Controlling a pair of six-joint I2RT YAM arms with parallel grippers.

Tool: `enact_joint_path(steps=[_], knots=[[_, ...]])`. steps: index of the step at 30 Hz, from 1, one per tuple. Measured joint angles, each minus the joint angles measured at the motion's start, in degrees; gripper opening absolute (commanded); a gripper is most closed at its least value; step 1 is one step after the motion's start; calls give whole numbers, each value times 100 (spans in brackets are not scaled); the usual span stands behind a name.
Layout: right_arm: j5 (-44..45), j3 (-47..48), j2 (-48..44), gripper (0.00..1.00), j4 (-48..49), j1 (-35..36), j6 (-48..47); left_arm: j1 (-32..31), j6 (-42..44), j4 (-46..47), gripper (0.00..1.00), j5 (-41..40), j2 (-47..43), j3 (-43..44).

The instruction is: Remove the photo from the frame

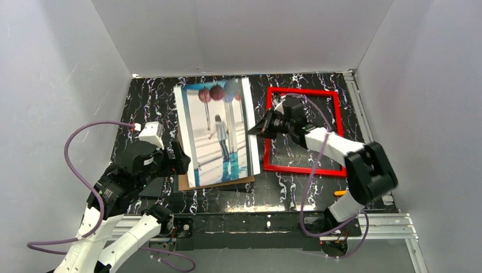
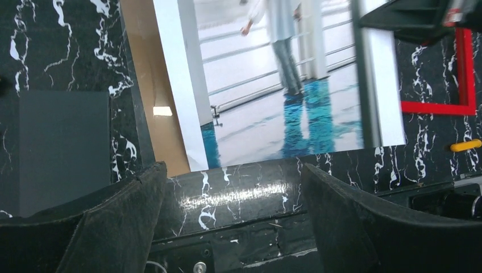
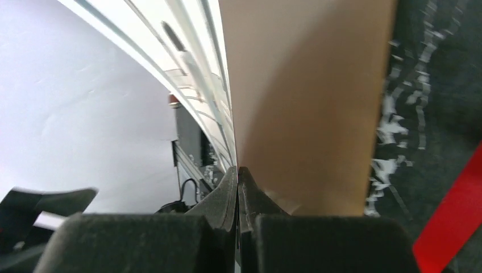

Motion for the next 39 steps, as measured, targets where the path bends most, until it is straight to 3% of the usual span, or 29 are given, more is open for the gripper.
enact_joint_path(steps=[6, 13, 20, 25, 29, 35, 39], knots=[[-286, -173, 1471, 1, 481, -48, 308, 0, -203, -129, 88, 201, 269, -35], [-251, -214, 1644, 1, 942, -37, 452, 0, -348, -125, 87, 391, 247, -170], [-254, 52, 1950, 2, 750, 50, 323, 0, -476, -131, 86, 531, 245, -245], [-199, 573, 2076, 45, 157, 203, 59, 0, -525, -131, 87, 671, 407, -245], [426, 1003, 1755, 64, -1091, 361, -413, 0, -518, -170, 87, 734, 503, -243], [1993, 1320, 140, 73, -3460, 669, -1187, 0, -490, -236, 88, 741, 509, -177], [2850, 1134, -1486, 76, -4516, 868, -1635, 0, -409, -221, 97, 741, 568, -96]])
